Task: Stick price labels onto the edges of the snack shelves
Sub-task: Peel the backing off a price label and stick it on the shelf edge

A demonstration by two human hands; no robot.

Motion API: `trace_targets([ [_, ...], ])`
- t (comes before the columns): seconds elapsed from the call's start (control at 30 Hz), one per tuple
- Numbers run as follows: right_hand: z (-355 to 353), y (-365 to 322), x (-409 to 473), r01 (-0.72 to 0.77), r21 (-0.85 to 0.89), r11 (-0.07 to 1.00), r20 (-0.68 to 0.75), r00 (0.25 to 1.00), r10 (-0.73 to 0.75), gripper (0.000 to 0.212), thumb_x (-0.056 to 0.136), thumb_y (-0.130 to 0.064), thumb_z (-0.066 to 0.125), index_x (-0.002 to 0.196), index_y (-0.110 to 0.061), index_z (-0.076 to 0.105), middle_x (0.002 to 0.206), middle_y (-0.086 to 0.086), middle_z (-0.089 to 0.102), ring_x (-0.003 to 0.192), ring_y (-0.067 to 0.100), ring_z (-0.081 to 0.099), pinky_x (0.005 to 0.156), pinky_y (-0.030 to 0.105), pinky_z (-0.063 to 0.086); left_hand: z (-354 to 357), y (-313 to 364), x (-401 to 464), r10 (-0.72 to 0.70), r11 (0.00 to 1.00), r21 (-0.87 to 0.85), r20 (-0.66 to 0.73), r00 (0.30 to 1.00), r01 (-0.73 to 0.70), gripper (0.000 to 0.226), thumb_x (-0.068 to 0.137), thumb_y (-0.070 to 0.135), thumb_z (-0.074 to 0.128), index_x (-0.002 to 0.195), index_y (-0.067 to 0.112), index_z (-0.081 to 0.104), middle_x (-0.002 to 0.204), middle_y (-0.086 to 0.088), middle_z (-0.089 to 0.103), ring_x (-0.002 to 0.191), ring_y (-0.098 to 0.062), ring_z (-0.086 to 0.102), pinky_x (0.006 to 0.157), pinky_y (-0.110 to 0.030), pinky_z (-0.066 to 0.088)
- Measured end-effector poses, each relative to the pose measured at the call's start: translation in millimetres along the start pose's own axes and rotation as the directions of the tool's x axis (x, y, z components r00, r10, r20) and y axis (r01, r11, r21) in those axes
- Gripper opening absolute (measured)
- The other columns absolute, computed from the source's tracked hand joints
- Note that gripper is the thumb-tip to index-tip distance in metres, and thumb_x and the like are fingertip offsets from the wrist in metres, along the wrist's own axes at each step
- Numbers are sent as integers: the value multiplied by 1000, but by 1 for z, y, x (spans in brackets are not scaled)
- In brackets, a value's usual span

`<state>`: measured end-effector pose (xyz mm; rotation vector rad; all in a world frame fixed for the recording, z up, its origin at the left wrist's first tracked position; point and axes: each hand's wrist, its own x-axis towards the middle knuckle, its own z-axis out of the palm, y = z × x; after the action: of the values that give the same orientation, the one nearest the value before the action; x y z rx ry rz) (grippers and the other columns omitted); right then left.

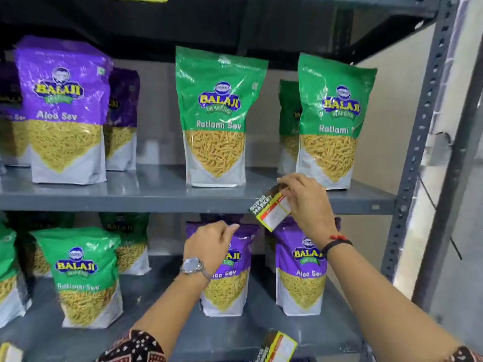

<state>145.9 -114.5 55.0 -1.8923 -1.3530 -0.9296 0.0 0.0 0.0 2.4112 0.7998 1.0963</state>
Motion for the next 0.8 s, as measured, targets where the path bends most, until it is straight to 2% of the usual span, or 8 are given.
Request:
trace_targets([
  [0.13, 9, -1, 6, -56, 78, 995, -103, 993, 64, 25, 85, 0, 51, 109, -7, 57, 106, 19, 64, 95, 39, 55, 84, 50, 45, 26, 6, 5, -147, 910, -390, 6, 989, 138, 21, 81, 35, 60, 87, 15, 66, 87, -12, 73, 83, -26, 66, 76, -34, 52],
  [0.23, 12, 1, 10, -70, 147, 987, -120, 989, 88, 22, 85, 4, 52, 103, -5, 59, 107, 18, 61, 94, 36, 53, 84, 44, 43, 39, 19, 18, -208, 794, -584, 4, 978, 171, 17, 79, 26, 64, 80, 10, 67, 84, -16, 73, 80, -28, 68, 82, -42, 56],
  [0.33, 11, 2, 15, -101, 169, 980, -121, 985, 122, 19, 86, 4, 49, 98, -5, 61, 101, 19, 63, 91, 36, 51, 83, 44, 42, 44, 30, 24, -280, 728, -656, -17, 960, 201, 23, 80, 21, 64, 57, 20, 60, 75, -14, 71, 76, -30, 68, 82, -43, 55],
  [0.53, 1, 2, 11, -59, 174, 983, -99, 992, 77, 17, 84, 4, 49, 84, -7, 61, 87, 17, 64, 83, 35, 55, 77, 48, 45, 55, 35, 31, -394, 639, -693, 79, 916, 335, 34, 77, 26, 68, 44, 20, 59, 70, -16, 76, 80, -34, 67, 82, -51, 55],
  [0.6, -3, -1, 7, -47, 208, 977, -80, 995, 65, 20, 83, 8, 47, 83, -6, 60, 88, 17, 63, 80, 29, 56, 73, 39, 47, 59, 38, 32, -409, 636, -686, 89, 908, 354, 37, 78, 24, 67, 43, 22, 56, 53, -6, 72, 70, -27, 68, 82, -51, 55],
  [0.67, -5, -3, 2, -49, 242, 969, -68, 995, 67, 23, 81, 13, 45, 82, -5, 60, 87, 15, 61, 75, 17, 53, 69, 22, 43, 59, 42, 31, -411, 627, -703, 67, 909, 335, 36, 79, 20, 65, 46, 23, 53, 36, 7, 61, 55, -14, 66, 80, -45, 56],
  [0.73, -4, -4, -5, -54, 276, 960, -78, 994, 79, 26, 78, 17, 45, 81, -3, 61, 84, 10, 58, 75, 3, 48, 66, 5, 38, 55, 43, 28, -374, 683, -673, 12, 927, 284, 31, 81, 18, 63, 51, 16, 54, 46, 5, 59, 62, -24, 64, 73, -35, 53],
  [0.8, -1, -3, -14, -79, 338, 938, -138, 981, 133, 26, 77, 19, 47, 80, -3, 60, 81, 6, 56, 75, -1, 46, 68, -3, 35, 50, 40, 25, -306, 763, -614, -67, 950, 202, 26, 82, 18, 61, 58, 12, 55, 50, 4, 52, 60, -24, 55, 57, -23, 43],
])
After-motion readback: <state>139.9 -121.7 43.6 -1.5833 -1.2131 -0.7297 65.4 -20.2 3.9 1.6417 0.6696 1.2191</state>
